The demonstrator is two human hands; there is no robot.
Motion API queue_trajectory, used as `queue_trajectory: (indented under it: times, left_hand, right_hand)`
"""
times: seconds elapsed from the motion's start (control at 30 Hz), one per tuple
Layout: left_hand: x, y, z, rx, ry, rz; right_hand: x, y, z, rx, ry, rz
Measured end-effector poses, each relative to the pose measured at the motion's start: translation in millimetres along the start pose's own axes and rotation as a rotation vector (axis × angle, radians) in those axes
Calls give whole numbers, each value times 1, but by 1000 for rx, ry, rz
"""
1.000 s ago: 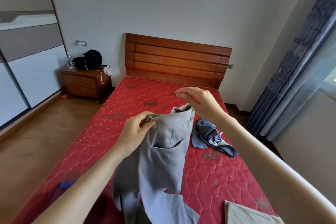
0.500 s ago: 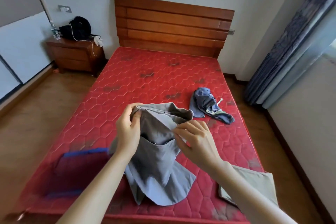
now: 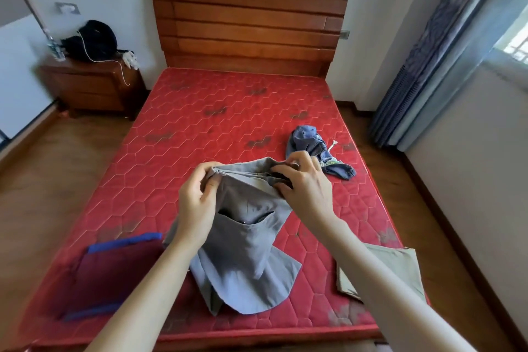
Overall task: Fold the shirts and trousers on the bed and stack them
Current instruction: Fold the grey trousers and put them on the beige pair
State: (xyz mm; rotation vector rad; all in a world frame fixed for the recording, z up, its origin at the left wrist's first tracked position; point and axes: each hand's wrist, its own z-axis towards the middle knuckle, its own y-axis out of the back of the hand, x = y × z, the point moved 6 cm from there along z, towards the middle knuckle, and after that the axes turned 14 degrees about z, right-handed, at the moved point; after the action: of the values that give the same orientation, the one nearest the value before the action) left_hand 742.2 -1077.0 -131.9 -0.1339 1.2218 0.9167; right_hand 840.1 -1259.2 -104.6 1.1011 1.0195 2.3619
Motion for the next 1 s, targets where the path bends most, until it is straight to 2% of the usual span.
queue_trajectory:
  times: [0.13, 0.3, 0.4, 0.5, 0.67, 0.73, 0.8, 0.9, 1.0]
  left_hand:
    - [-4, 4, 5, 19, 1, -19]
    - [-9, 8, 11, 45, -9, -37]
    - [-7, 13, 15, 39, -4, -36]
    - [-4, 21, 18, 20, -3, -23]
    - [-7, 31, 24, -76, -21, 45]
    - [-11, 32, 26, -124, -27, 78]
    - [-15, 32, 29, -164, -23, 83]
    - [-16, 28, 29, -181, -14, 77]
    - [-14, 22, 26, -165, -16, 75]
  right_hand:
    - [-8, -8, 20, 156, 78, -90]
    - [-7, -29, 41, 400, 146, -61]
    - [1, -32, 51, 428, 177, -11]
    - [14, -24, 53, 327, 278, 55]
    - [33, -2, 40, -108, 519, 55]
    - [38, 0, 32, -207, 583, 0]
    - [42, -2, 28, -231, 650, -74]
    - [43, -4, 30, -173, 716, -108]
    - [35, 1, 34, -135, 643, -24]
